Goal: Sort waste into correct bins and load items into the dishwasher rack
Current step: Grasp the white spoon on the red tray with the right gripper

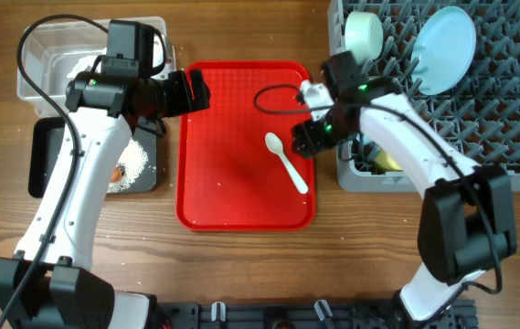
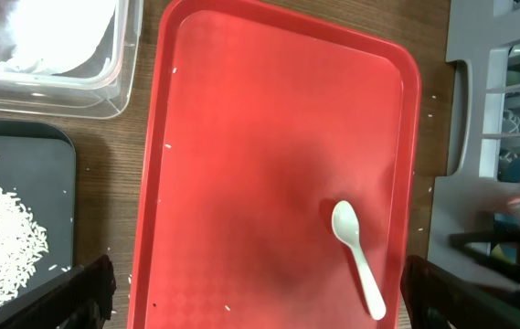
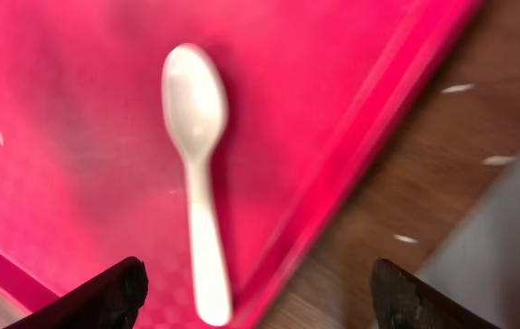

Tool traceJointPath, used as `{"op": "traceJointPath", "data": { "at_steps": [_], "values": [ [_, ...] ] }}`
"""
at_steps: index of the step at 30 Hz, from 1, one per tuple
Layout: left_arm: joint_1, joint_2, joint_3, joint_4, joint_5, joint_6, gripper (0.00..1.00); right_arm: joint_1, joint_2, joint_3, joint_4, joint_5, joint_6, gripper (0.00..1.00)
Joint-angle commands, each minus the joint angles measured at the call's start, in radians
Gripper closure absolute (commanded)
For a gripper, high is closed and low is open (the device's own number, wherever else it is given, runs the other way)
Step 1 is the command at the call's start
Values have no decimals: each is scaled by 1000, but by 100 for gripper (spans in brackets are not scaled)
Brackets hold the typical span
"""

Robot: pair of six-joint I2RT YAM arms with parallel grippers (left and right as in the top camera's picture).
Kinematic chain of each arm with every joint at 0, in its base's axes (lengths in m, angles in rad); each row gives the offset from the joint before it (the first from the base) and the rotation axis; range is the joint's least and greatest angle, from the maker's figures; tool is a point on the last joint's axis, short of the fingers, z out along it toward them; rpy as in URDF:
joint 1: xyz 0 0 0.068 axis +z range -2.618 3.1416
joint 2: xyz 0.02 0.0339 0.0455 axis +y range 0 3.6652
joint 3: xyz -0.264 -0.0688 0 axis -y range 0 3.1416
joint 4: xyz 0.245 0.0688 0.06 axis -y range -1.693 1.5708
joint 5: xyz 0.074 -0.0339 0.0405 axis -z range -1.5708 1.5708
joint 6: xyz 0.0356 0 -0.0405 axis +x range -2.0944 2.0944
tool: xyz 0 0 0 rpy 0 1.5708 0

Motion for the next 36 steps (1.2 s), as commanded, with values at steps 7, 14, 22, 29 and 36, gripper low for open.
{"op": "traceJointPath", "data": {
  "at_steps": [7,14,22,29,36],
  "values": [
    [-4,11,-3,3,9,-9,0,81,3,-70,173,-31,18,24],
    [-4,11,-3,3,9,-9,0,129,55,-120,249,-25,18,31],
    [-4,11,-3,3,9,-9,0,133,179,-120,268,23,16,45],
    [-4,11,-3,3,9,-9,0,129,266,-120,274,38,41,88],
    [-4,11,-3,3,9,-9,0,109,265,-119,241,38,104,96]
  ]
}}
